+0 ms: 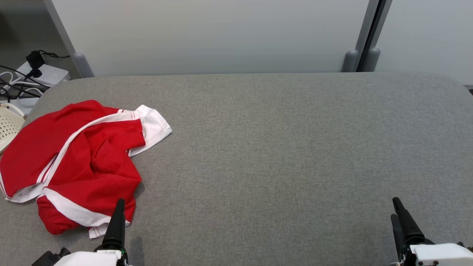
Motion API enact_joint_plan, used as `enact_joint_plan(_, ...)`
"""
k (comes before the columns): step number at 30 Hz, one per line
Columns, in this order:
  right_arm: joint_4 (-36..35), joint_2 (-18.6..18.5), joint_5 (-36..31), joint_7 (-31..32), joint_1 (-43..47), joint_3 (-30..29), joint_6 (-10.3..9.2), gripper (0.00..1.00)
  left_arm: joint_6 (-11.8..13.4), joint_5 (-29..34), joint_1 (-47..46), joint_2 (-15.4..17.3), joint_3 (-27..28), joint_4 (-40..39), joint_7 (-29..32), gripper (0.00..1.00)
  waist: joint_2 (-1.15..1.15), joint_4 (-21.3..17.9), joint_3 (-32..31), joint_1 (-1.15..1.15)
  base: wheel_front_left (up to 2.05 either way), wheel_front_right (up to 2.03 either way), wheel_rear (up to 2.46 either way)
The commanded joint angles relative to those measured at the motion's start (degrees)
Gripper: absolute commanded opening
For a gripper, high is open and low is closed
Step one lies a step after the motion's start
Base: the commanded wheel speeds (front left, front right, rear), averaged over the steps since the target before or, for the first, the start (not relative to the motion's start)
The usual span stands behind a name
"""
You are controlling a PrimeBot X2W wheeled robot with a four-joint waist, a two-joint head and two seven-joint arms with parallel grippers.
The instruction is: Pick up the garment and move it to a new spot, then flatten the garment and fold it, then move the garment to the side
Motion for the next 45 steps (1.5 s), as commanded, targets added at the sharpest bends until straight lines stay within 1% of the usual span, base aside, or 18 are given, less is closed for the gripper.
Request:
enact_joint_plan(1, -1.9, -1.0, -1.7, -0.8, -2.4, 0.6, 0.07, 1.0, -0.2, 1.8, -2.8, 0.7, 0.2, -2.1, -0.5, 1.0, 0.0, 0.0, 0.0, -0.01, 0.0, 0.0, 0.0)
enact_joint_plan(6, -2.4, -1.1, -6.4, -1.7, -2.8, 1.9, 0.07, 1.0, 0.1, 6.4, -3.1, 0.7, -0.3, -3.4, -1.4, 1.0, 0.0, 0.0, 0.1, -0.01, 0.0, 0.0, 0.0)
enact_joint_plan(12, -3.1, -1.4, -11.8, -2.7, -3.3, 3.5, 0.07, 1.0, 1.0, 12.7, -3.4, 0.8, -1.4, -4.7, -2.4, 1.0, 0.0, -0.1, 0.3, -0.01, 0.0, 0.0, 0.0)
enact_joint_plan(13, -3.5, -1.4, -13.4, -3.0, -3.4, 4.0, 0.07, 1.0, 1.3, 14.8, -3.4, 0.9, -1.9, -5.2, -2.7, 1.0, 0.0, -0.1, 0.3, -0.01, 0.0, 0.0, 0.0)
enact_joint_plan(18, -4.0, -1.7, -16.9, -3.9, -3.6, 5.1, 0.07, 1.0, 1.9, 20.2, -3.6, 0.9, -3.1, -5.9, -3.6, 1.0, 0.0, -0.2, 0.5, -0.01, 0.0, 0.0, 0.0)
enact_joint_plan(24, -4.5, -2.1, -20.4, -4.9, -4.0, 6.8, 0.07, 1.0, 3.3, 26.3, -4.1, 1.0, -4.2, -6.6, -4.6, 1.0, 0.0, -0.3, 0.6, -0.01, 0.0, 0.0, 0.0)
enact_joint_plan(30, -5.0, -2.4, -22.9, -5.7, -4.4, 8.2, 0.07, 1.0, 4.1, 28.9, -4.3, 1.1, -5.0, -6.8, -5.4, 1.0, 0.0, -0.4, 0.7, -0.01, 0.0, 0.0, 0.0)
enact_joint_plan(45, -5.6, -2.5, -31.2, -8.2, -5.1, 10.0, 0.07, 1.0, 6.1, 38.8, -5.2, 1.3, -6.6, -8.1, -7.9, 1.0, 0.0, -0.4, 0.9, -0.01, 0.0, 0.0, 0.0)
